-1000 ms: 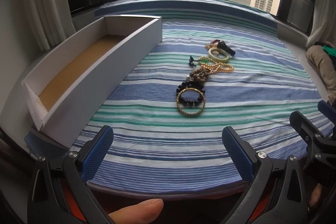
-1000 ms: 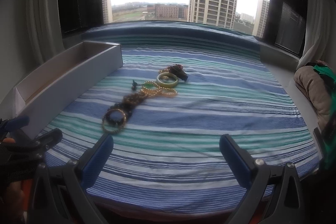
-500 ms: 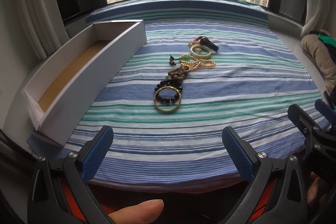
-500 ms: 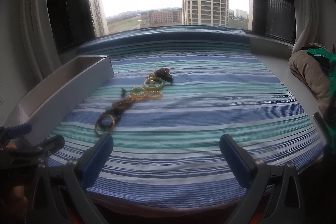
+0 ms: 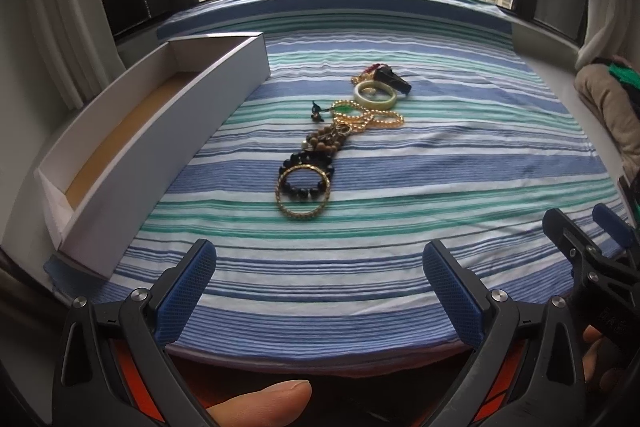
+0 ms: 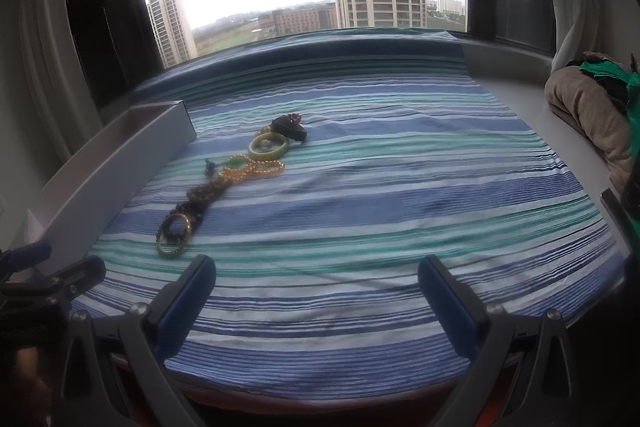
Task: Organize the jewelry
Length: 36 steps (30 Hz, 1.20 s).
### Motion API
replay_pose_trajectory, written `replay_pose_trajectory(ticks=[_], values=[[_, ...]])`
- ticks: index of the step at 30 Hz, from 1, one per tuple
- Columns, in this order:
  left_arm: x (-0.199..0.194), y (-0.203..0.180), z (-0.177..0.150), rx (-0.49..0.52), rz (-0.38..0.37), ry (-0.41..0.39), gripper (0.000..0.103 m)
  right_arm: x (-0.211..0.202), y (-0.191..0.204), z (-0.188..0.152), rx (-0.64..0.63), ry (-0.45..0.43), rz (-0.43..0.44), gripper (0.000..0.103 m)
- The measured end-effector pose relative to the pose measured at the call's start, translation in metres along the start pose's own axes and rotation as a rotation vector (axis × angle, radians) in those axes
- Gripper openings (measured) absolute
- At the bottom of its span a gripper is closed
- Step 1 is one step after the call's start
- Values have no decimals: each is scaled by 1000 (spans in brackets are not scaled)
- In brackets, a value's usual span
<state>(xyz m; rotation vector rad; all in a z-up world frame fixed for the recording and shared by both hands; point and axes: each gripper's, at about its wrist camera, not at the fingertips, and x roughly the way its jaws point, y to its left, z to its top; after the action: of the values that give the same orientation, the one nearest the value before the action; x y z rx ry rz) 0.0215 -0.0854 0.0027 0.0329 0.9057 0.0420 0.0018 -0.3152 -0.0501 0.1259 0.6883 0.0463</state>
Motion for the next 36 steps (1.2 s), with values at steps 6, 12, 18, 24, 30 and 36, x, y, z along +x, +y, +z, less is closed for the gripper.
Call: replay_pose_trajectory(ticks=[6,12,18,24,30,36], values=[[6,11,1,-12,-10,-6,103,8,10,2,-17,17,-19,103],[12,27,-3,-21,-2,-22,103,19,26,3,-49,45,-43,103],[16,44,-4,-36,-20,-47,103,23,47,3,-98,66,-62,103],[23,59,-2,-37,-52,-45,103,21,66,7,-123,51,-39,103],[33,79,-7,-31,-35,-38,103,23,77,7,-155,38,-52,103],[63,99,-15,-117,-54,75,103,31,82,1,-169,70,-56,103]])
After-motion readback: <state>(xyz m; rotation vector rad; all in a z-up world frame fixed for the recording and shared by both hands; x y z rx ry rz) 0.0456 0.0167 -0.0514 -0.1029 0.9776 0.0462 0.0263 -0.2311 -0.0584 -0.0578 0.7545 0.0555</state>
